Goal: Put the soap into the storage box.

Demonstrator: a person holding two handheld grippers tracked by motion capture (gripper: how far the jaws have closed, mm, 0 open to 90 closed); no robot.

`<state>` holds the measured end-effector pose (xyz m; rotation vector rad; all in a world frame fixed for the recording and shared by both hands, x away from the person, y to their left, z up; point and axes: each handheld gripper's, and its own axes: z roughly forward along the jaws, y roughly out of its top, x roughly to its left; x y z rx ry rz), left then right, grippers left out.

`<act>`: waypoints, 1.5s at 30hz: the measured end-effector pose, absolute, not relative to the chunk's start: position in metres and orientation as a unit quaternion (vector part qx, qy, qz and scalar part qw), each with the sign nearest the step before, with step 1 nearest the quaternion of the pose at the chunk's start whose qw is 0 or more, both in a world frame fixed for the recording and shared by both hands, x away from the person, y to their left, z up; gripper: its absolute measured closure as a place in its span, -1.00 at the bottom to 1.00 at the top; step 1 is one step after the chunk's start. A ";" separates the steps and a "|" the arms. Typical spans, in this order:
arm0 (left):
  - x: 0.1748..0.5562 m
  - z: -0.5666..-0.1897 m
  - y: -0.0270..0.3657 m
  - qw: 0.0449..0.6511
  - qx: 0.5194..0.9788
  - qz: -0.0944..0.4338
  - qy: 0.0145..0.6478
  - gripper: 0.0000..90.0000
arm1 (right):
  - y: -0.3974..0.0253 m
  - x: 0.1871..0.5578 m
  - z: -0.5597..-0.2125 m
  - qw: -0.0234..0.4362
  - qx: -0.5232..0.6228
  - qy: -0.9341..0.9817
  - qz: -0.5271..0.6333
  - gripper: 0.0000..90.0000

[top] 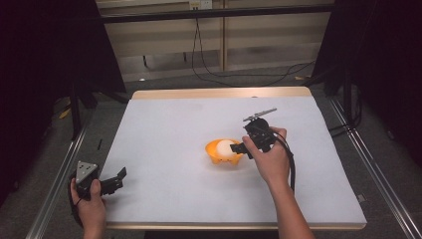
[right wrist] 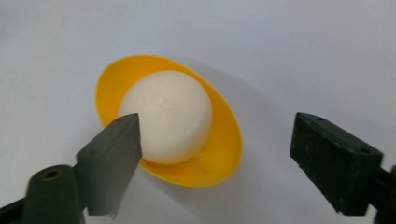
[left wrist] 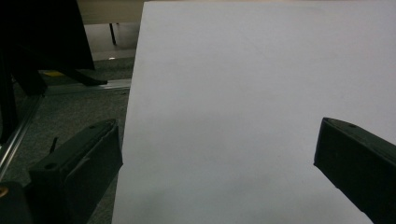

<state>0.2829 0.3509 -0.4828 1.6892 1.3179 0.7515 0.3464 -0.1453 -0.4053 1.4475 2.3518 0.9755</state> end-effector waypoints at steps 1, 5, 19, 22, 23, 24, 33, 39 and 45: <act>0.283 -0.483 0.351 0.422 0.675 0.300 0.526 -0.98 | -0.148 0.345 -0.405 0.110 0.493 0.797 0.330 -0.75; 0.283 -0.483 0.351 0.423 0.675 0.299 0.525 -0.98 | -0.158 0.339 -0.407 0.127 0.496 0.792 0.332 -0.93; 0.283 -0.483 0.350 0.422 0.676 0.302 0.523 -0.98 | -0.197 0.322 -0.416 0.144 0.516 0.770 0.346 -1.00; 0.283 -0.483 0.350 0.421 0.677 0.302 0.522 -0.98 | -0.205 0.318 -0.419 0.148 0.521 0.767 0.344 -1.00; 0.283 -0.483 0.350 0.420 0.678 0.303 0.522 -0.98 | -0.208 0.316 -0.420 0.150 0.524 0.765 0.343 -1.00; 0.283 -0.483 0.350 0.420 0.678 0.303 0.522 -0.98 | -0.210 0.315 -0.420 0.149 0.526 0.764 0.343 -1.00; 0.282 -0.483 0.350 0.420 0.678 0.304 0.521 -0.98 | -0.237 0.304 -0.430 0.161 0.541 0.752 0.342 -1.00; 0.282 -0.483 0.349 0.420 0.677 0.305 0.521 -0.98 | -0.254 0.296 -0.434 0.162 0.555 0.744 0.336 -1.00; 0.282 -0.483 0.349 0.420 0.678 0.305 0.521 -0.98 | -0.271 0.289 -0.441 0.166 0.565 0.736 0.335 -1.00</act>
